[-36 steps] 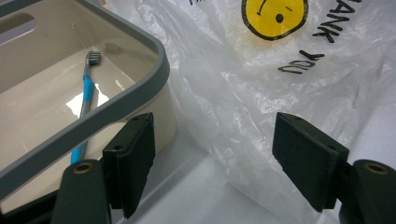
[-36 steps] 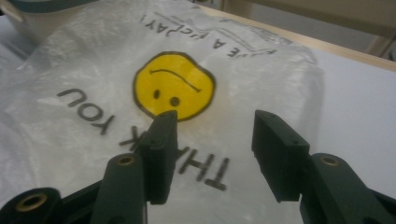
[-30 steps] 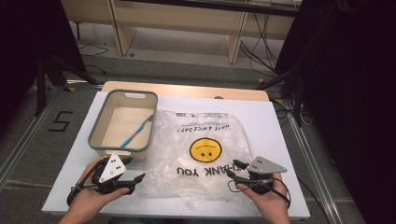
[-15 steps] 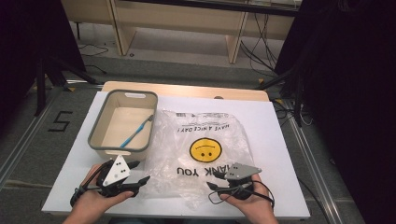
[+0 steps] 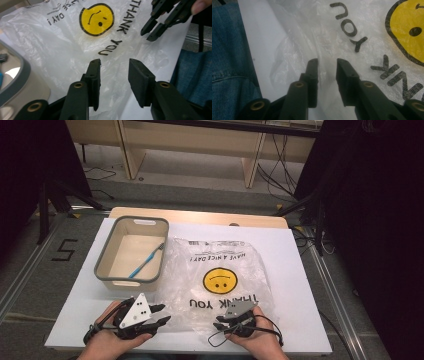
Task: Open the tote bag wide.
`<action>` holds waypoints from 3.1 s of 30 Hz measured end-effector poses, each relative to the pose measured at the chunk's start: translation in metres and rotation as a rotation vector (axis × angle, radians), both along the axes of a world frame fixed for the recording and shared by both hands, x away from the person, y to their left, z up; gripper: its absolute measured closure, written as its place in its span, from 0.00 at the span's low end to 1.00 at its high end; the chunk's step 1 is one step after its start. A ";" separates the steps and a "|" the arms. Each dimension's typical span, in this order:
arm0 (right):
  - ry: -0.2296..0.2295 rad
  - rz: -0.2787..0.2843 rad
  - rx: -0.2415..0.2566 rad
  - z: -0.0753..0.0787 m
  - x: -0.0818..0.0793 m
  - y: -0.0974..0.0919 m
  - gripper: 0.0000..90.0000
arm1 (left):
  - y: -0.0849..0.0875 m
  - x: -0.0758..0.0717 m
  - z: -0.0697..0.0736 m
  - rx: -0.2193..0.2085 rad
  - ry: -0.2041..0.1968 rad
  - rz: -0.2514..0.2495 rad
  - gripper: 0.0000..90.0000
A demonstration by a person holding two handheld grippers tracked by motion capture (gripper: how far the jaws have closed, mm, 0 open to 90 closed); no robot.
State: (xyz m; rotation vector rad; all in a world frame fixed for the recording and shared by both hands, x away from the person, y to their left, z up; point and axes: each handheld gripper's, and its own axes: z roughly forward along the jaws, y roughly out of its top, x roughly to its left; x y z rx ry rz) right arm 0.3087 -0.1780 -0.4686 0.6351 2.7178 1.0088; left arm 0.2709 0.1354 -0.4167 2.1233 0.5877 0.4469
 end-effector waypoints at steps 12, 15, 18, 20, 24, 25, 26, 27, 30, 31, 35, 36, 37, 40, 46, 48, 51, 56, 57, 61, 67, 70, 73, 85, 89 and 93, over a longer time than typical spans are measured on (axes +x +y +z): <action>-0.036 -0.012 0.049 0.009 0.000 -0.005 1.00 | -0.038 -0.008 -0.007 0.051 0.094 -0.112 0.93; -0.060 -0.026 0.064 0.015 -0.001 -0.007 1.00 | -0.047 -0.006 -0.012 0.080 0.116 -0.105 0.97; -0.088 -0.040 0.082 0.022 -0.001 -0.009 1.00 | -0.056 -0.004 -0.016 0.112 0.118 -0.093 0.98; -0.110 -0.052 0.096 0.028 -0.002 -0.010 1.00 | -0.061 -0.003 -0.018 0.116 0.126 -0.089 0.99; -0.140 -0.066 0.118 0.037 -0.003 -0.010 1.00 | -0.069 0.001 -0.019 0.140 0.095 -0.058 0.98; -0.149 -0.065 0.123 0.039 -0.002 -0.011 1.00 | -0.070 0.002 -0.019 0.136 0.081 -0.048 0.98; -0.154 -0.070 0.126 0.041 -0.003 -0.011 1.00 | -0.070 0.003 -0.018 0.128 0.064 -0.039 0.96; -0.161 -0.074 0.130 0.042 -0.003 -0.011 1.00 | -0.071 0.004 -0.016 0.124 0.041 -0.030 0.95; -0.169 -0.086 0.139 0.046 -0.003 -0.010 1.00 | -0.070 0.005 -0.011 0.102 -0.027 -0.011 0.91; -0.172 -0.087 0.142 0.047 -0.003 -0.010 1.00 | -0.070 0.005 -0.009 0.097 -0.056 -0.005 0.90; -0.177 -0.089 0.142 0.050 -0.002 -0.009 1.00 | -0.070 0.005 -0.002 0.078 -0.134 0.011 0.81; -0.178 -0.089 0.142 0.050 -0.002 -0.008 1.00 | -0.071 0.006 -0.001 0.081 -0.134 0.009 0.79; -0.177 -0.090 0.143 0.050 -0.002 -0.008 1.00 | -0.071 0.006 -0.001 0.080 -0.125 0.002 0.79; -0.184 -0.092 0.137 0.052 -0.002 -0.007 1.00 | -0.074 0.003 -0.002 0.013 -0.021 -0.096 0.84; -0.192 -0.098 0.146 0.055 -0.001 -0.004 1.00 | -0.080 0.008 -0.015 0.103 -0.005 -0.040 0.99; -0.193 -0.094 0.150 0.056 -0.002 -0.003 1.00 | -0.080 0.011 -0.019 0.120 0.013 -0.023 0.99; -0.194 -0.093 0.156 0.057 -0.003 -0.002 1.00 | -0.083 0.014 -0.026 0.147 0.028 0.001 0.99; -0.207 -0.089 0.166 0.060 -0.004 0.000 1.00 | -0.090 0.018 -0.033 0.163 0.045 0.025 0.99; -0.209 -0.084 0.167 0.061 -0.005 0.001 1.00 | -0.091 0.019 -0.034 0.153 0.044 0.038 0.99; -0.210 -0.064 0.165 0.060 -0.008 0.004 1.00 | -0.091 0.023 -0.029 0.116 0.017 0.080 0.99; -0.200 -0.048 0.161 0.059 -0.011 0.007 0.99 | -0.092 0.026 -0.023 0.039 -0.039 0.117 0.99; -0.199 -0.044 0.163 0.059 -0.012 0.006 0.98 | -0.092 0.025 -0.023 0.023 -0.053 0.122 0.99; -0.199 -0.045 0.166 0.060 -0.012 0.005 0.97 | -0.091 0.026 -0.022 0.015 -0.063 0.127 0.99; -0.190 -0.064 0.182 0.060 -0.015 -0.001 0.67 | -0.088 0.028 -0.019 0.008 -0.073 0.140 1.00; -0.206 -0.046 0.212 0.068 -0.023 -0.009 0.66 | -0.087 0.029 -0.018 0.004 -0.074 0.143 1.00; -0.198 -0.028 0.177 0.067 -0.029 -0.013 0.60 | -0.086 0.028 -0.017 0.001 -0.076 0.143 1.00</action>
